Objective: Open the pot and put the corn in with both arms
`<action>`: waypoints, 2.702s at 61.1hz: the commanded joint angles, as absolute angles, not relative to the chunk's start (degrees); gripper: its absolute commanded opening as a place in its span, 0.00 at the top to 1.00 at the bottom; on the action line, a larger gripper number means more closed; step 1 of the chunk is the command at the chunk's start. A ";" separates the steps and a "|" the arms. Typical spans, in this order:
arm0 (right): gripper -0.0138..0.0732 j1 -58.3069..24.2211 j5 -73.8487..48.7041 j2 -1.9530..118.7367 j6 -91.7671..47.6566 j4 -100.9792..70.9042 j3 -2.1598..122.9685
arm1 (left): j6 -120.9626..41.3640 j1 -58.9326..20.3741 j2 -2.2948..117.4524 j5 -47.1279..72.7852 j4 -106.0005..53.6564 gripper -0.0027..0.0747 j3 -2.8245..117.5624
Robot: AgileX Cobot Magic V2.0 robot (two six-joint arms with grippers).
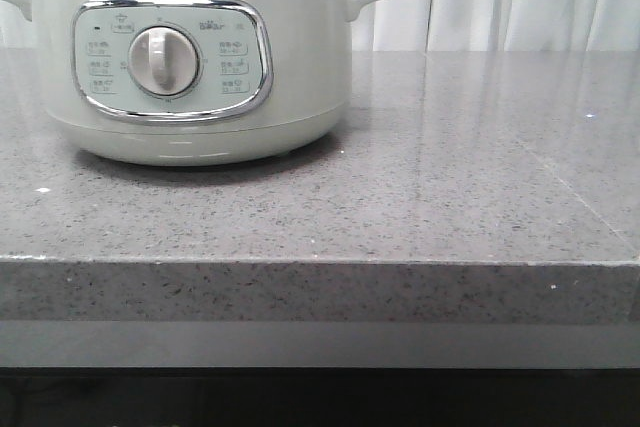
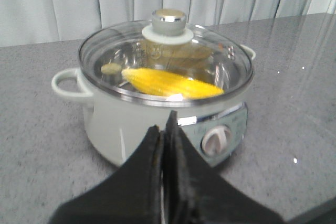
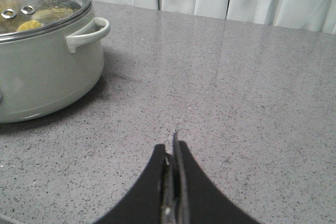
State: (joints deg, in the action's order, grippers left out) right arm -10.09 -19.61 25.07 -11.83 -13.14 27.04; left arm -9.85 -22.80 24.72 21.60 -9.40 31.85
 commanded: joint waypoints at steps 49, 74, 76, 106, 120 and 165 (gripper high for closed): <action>0.92 -9.79 -14.95 25.32 -12.31 -13.02 28.72 | -9.95 -23.15 14.07 15.09 -8.55 0.99 25.34; 0.92 -9.79 -14.95 25.32 -12.31 -13.02 28.72 | -2.44 -12.64 0.61 10.44 -0.81 0.99 12.72; 0.92 -9.79 -14.95 25.32 -12.31 -13.02 28.72 | -2.44 -11.03 -1.08 10.44 -0.91 0.99 11.57; 0.92 -9.79 -15.32 25.32 -12.31 -13.02 28.72 | -2.44 0.17 -1.64 5.37 -0.91 0.99 -0.37; 0.92 -9.79 -15.32 25.32 -12.31 -13.02 28.72 | -2.44 0.17 -1.64 5.37 -0.91 0.99 -0.37; 0.92 -10.93 -14.68 24.83 -12.31 -12.09 28.37 | -2.44 0.17 -1.64 5.37 -0.91 0.99 -0.37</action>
State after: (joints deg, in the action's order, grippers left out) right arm -10.52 -19.61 25.07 -11.83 -12.72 27.04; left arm -3.14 0.03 -0.34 10.35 -0.79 -0.52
